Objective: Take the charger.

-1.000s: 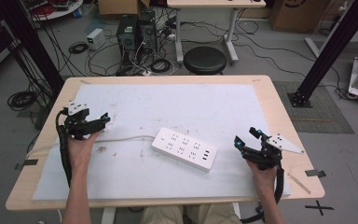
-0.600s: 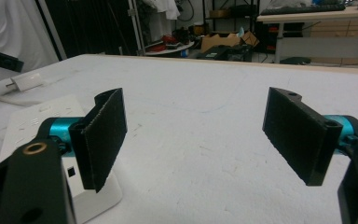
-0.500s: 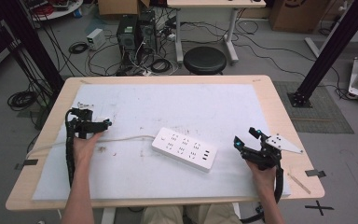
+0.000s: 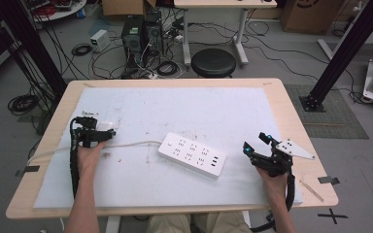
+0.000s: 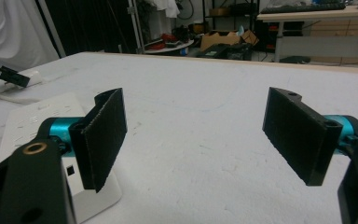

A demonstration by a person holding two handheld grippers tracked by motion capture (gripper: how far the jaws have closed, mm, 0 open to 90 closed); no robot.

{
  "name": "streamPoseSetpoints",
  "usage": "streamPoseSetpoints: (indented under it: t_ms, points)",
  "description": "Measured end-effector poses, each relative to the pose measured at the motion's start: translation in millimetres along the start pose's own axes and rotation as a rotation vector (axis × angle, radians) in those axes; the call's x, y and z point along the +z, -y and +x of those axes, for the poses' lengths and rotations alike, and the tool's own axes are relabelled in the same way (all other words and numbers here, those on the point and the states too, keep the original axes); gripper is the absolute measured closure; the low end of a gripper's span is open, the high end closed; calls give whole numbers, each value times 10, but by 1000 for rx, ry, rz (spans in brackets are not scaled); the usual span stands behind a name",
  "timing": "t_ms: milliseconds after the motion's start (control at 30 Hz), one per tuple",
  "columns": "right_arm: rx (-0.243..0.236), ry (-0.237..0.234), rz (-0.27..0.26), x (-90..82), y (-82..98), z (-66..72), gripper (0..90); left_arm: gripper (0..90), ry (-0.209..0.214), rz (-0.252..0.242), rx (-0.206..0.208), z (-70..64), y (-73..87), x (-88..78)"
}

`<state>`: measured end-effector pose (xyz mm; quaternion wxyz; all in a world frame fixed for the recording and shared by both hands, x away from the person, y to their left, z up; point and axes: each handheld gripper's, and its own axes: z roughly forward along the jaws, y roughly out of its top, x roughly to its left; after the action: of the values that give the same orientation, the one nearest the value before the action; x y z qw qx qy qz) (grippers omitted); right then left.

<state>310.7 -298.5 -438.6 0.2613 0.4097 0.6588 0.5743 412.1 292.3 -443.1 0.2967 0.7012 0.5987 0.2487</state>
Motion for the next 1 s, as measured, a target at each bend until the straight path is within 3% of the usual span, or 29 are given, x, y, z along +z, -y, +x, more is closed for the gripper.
streamPoseSetpoints:
  t_ms: [267, 433, 1000]
  points:
    - [1, 2, 4, 3, 0, 3, 222, 325, -5, -6, 3, -6, 2, 18]
    - [-4, 0, 5, 7, 0, 3, 223, 414, 5, -10, 5, -16, 0, 17]
    - [-5, 0, 3, 7, 0, 1, 223, 425, -28, -2, 24, -54, -6, 1]
